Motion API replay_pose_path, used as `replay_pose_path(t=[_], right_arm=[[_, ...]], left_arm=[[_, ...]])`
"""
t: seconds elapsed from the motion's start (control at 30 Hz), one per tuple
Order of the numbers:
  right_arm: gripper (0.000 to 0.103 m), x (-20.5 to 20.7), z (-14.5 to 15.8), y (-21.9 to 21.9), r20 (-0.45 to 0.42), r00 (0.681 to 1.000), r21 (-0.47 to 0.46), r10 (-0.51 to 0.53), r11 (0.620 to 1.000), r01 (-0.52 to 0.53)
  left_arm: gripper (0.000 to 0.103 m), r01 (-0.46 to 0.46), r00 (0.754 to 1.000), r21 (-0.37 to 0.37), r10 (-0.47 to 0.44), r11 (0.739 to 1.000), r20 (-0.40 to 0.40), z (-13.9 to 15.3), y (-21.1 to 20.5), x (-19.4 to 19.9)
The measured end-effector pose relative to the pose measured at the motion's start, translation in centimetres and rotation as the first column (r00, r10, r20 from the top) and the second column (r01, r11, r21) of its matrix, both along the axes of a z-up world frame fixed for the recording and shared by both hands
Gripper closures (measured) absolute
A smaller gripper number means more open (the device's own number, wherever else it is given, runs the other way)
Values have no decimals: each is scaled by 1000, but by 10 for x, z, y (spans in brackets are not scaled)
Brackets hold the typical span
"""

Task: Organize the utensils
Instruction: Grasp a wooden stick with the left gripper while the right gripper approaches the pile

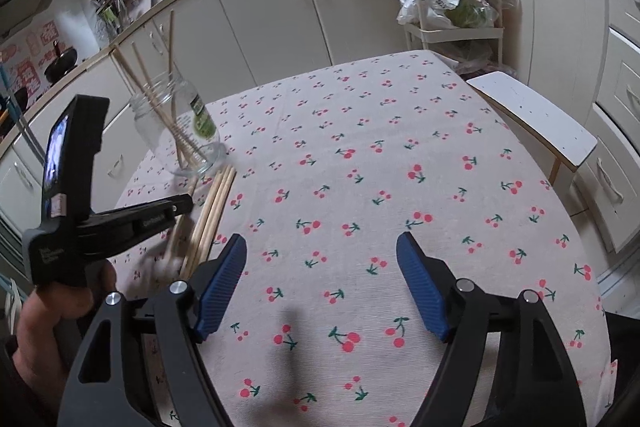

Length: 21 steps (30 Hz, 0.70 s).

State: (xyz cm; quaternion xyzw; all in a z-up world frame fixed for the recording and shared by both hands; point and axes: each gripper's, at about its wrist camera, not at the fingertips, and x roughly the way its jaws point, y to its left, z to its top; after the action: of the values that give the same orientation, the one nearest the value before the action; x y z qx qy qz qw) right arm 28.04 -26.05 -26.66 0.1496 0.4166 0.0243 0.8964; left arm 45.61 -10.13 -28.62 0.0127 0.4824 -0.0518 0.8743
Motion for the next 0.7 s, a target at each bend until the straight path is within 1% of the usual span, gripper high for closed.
replay_pose_path(t=[0.13,0.17,0.2,0.23,0.3,0.37,0.4,0.5,0.57,0.63,0.7], right_arm=[[29,17,1,16,-9,999,-40,49,998,-49],[33,24,1,23,-12,998,-59,65,996,-66],[39,31,1,30,-17,997,-72,81,994,-82],[42,42,-1,39,-32,994,-82,107,991,-109],[54,59,-5,53,-55,989,-94,139,985,-144],[56,76,-9,64,-74,985,-95,159,982,-165],[59,81,-11,67,-81,983,-91,164,981,-171],[61,96,-19,77,-114,977,-80,180,979,-190],[62,101,-24,82,-133,974,-104,184,975,-198],[62,101,-24,80,-132,975,-108,177,976,-191],[64,101,-25,76,-152,976,-147,157,973,-180]], left_arm=[[98,-26,1000,-39,26,999,-8,0,26,-14],[98,-25,1000,-44,25,999,-8,0,30,-16],[98,-23,1000,-50,23,998,-7,0,33,-17],[98,-21,1000,-58,21,998,-5,-1,35,-19],[98,-22,1000,-77,22,997,0,-1,38,-19],[97,-24,1000,-93,25,995,14,-2,42,-22],[97,-22,1000,-95,24,995,19,-2,44,-23],[97,-8,999,-106,12,994,36,-3,44,-25],[97,-6,999,-124,10,992,35,-4,46,-25],[97,-6,999,-137,10,991,32,-4,47,-24],[97,-5,999,-140,9,990,33,-4,48,-25]])
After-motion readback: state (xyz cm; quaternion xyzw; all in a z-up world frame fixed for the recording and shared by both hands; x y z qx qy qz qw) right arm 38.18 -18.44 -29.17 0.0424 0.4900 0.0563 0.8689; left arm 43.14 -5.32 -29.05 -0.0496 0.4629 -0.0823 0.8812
